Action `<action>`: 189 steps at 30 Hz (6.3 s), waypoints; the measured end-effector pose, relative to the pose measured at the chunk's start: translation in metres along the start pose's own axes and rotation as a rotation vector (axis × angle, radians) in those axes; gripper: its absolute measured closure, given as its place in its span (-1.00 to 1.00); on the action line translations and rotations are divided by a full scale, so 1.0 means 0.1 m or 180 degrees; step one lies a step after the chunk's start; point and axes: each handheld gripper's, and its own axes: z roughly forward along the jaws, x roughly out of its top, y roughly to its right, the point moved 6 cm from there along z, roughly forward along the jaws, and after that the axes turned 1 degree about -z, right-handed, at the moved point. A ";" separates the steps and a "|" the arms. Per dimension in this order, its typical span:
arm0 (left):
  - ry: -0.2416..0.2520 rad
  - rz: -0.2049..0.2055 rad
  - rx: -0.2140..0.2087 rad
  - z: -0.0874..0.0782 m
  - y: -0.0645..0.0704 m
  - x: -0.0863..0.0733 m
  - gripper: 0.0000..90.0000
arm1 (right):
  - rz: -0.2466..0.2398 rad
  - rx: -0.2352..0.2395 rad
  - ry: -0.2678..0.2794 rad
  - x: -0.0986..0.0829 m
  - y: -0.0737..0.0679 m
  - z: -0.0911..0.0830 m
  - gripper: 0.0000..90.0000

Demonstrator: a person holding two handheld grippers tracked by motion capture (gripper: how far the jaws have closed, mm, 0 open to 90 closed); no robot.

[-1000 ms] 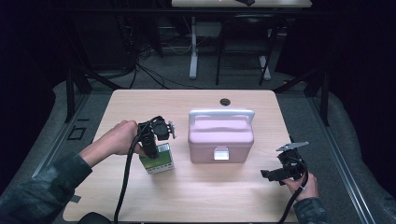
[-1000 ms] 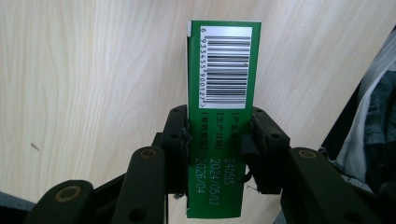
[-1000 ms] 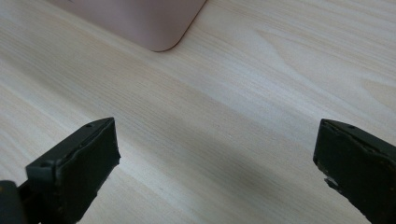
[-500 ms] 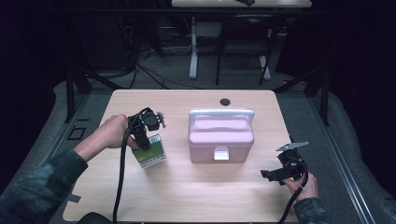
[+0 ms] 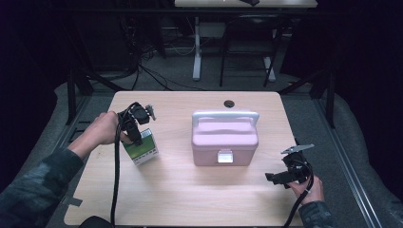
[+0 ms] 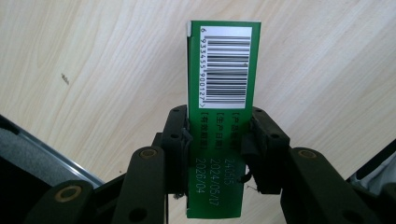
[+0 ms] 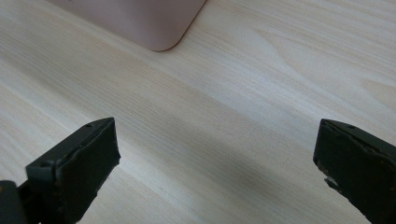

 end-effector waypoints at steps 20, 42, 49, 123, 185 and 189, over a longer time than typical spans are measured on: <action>-0.0100 -0.0521 0.0036 0.11 -0.43 -0.31 0.42 | 0.0000 -0.0003 -0.0006 0.00 0.00 0.00 -1.00; -0.0267 -0.1041 0.0011 0.33 -0.98 -0.84 0.41 | -0.0010 -0.0012 -0.0019 0.00 0.00 0.01 -1.00; -0.0173 -0.1125 -0.0039 0.34 -1.03 -0.90 0.40 | -0.0010 -0.0011 -0.0016 0.00 -0.01 0.01 -1.00; 0.1232 -0.0493 -0.0119 -0.19 0.12 -0.05 -1.00 | -0.0291 0.0341 0.0320 0.68 -0.28 -0.52 -1.00; 0.1434 0.0197 -0.0299 -0.21 0.42 1.23 0.60 | -0.0648 0.0440 0.0479 1.78 -0.56 -0.20 0.51; 0.1458 0.0144 -0.0280 -0.20 0.38 1.10 0.60 | -0.0699 0.0495 0.0543 1.79 -0.70 -0.16 0.53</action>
